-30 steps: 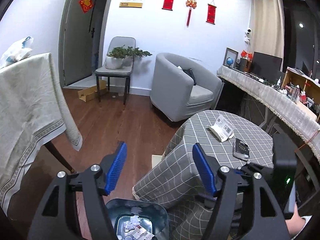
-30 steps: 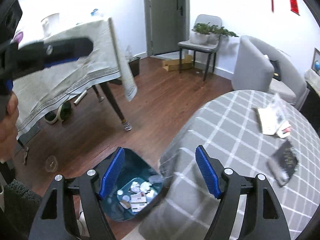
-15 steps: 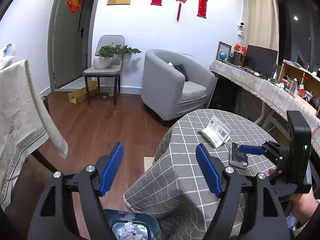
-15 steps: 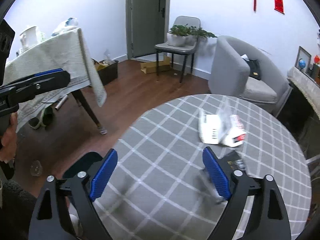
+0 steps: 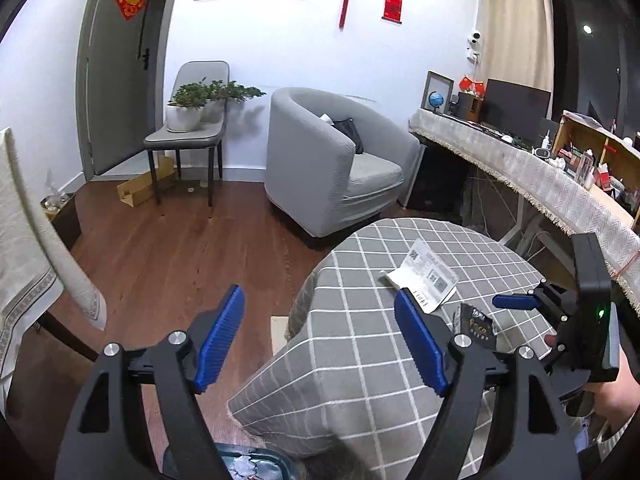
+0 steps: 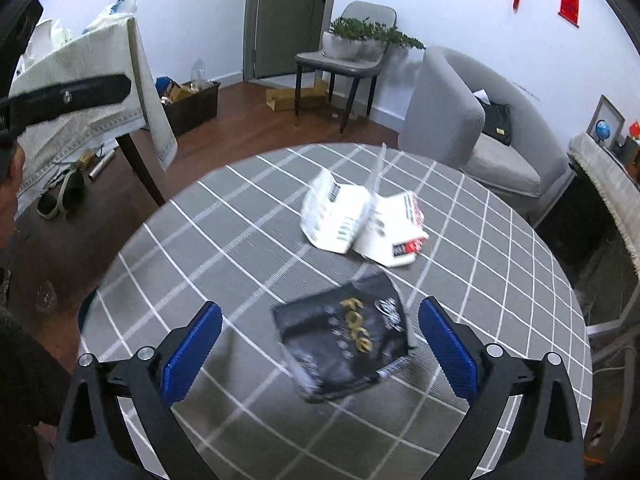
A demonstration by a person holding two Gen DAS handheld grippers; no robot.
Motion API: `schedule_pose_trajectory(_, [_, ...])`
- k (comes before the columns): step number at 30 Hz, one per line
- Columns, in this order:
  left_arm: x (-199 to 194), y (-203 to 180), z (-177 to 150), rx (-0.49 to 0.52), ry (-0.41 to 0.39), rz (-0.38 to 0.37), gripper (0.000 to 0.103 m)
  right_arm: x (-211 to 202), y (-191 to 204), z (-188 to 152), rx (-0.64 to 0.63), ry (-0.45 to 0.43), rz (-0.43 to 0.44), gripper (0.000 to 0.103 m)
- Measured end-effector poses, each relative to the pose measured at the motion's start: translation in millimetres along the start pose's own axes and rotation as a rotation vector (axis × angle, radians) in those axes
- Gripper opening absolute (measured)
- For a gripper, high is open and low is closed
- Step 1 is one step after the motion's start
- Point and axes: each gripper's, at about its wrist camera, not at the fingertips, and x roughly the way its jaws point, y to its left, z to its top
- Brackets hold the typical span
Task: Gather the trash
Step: 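Grasp the black 'Face' tissue pack with the right gripper and lift it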
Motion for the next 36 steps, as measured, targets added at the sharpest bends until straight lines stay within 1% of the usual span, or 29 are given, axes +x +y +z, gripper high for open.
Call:
schedule_pose_trajectory(6, [17, -26, 8, 0.021, 0.012, -0.042, 0.081, 7, -16, -5, 0.017, 0.027, 0.019, 0.099])
schedule_pose_trajectory(9, [23, -35, 11, 0.026, 0.017, -0.051, 0.081, 17, -27, -7, 0.079, 0.058, 0.076, 0.099])
schedule_pose_trajectory(10, [24, -38, 12, 0.025, 0.017, -0.055, 0.081, 20, -29, -8, 0.089, 0.071, 0.081, 0.099])
schedule_pose_trajectory(13, [27, -46, 14, 0.039, 0.02, -0.064, 0.081, 23, -31, -11, 0.079, 0.081, 0.083, 0.099])
schedule_pose_trajectory(16, [32, -52, 17, 0.041, 0.029, -0.069, 0.081, 24, -35, -13, 0.088, 0.075, 0.102, 0.094])
schedule_pose_trajectory(18, [37, -57, 18, 0.04, 0.04, -0.074, 0.081, 23, -37, -11, 0.088, 0.069, 0.103, 0.087])
schedule_pose_trajectory(19, [39, -60, 18, 0.043, 0.044, -0.078, 0.081, 22, -38, -10, 0.091, 0.064, 0.101, 0.08])
schedule_pose_trajectory(22, [47, -72, 19, 0.058, 0.054, -0.083, 0.081, 21, -43, -10, 0.097, 0.055, 0.097, 0.077])
schedule_pose_trajectory(25, [56, -81, 18, 0.067, 0.066, -0.081, 0.081, 18, -50, -12, 0.115, 0.049, 0.101, 0.077])
schedule_pose_trajectory(28, [66, -89, 15, 0.068, 0.083, -0.082, 0.081, 10, -62, -15, 0.137, 0.03, 0.089, 0.077])
schedule_pose_trajectory(32, [81, -98, 11, 0.057, 0.107, -0.088, 0.078, -5, -86, -20, 0.205, -0.021, 0.038, 0.077])
schedule_pose_trajectory(36, [97, -114, 6, 0.093, 0.122, -0.059, 0.069, -15, -111, -27, 0.273, -0.054, -0.014, 0.077])
